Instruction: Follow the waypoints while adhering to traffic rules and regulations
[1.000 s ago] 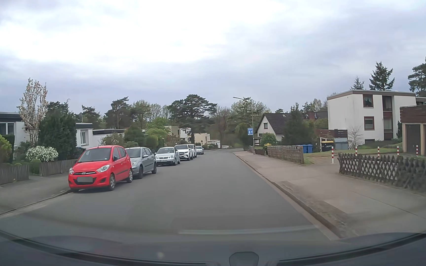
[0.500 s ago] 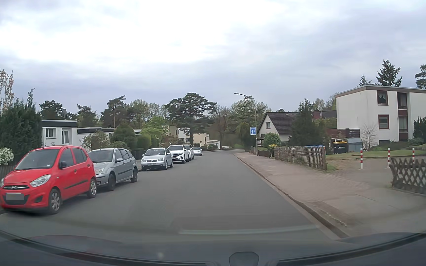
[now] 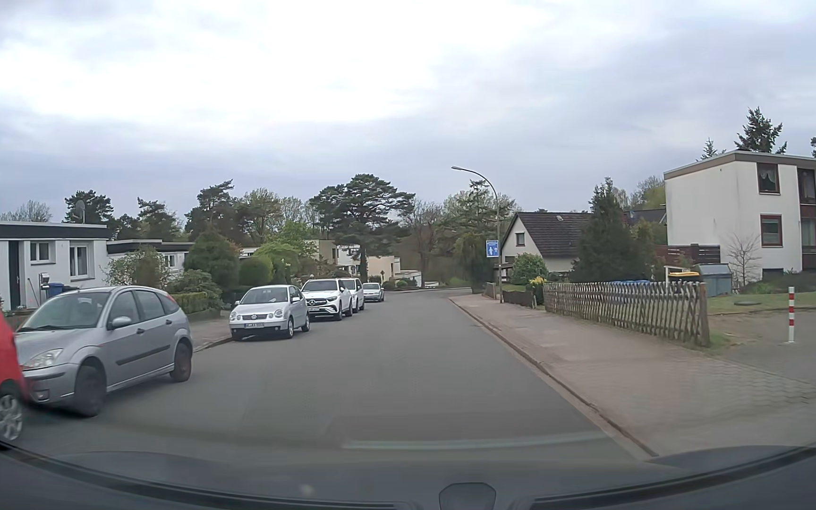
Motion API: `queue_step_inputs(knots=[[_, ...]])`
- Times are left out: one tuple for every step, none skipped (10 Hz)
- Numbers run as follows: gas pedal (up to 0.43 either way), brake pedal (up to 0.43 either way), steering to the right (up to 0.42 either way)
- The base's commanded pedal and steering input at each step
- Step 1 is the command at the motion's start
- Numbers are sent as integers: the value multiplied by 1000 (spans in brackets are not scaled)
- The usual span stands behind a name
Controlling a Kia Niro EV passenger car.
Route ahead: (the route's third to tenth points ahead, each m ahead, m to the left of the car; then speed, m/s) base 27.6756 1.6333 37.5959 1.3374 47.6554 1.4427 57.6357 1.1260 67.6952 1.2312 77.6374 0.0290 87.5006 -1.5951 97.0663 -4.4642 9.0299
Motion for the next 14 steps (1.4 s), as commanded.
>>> queue_step_inputs(knots=[[189, 0, -2], [177, 0, -2], [177, 0, -2], [169, 0, -2], [169, 0, -2], [169, 0, -2], [157, 0, -2], [150, 0, -2], [138, 0, -2], [130, 0, -2], [118, 0, -2], [98, 0, -2], [87, 0, -2], [87, 0, -2]])
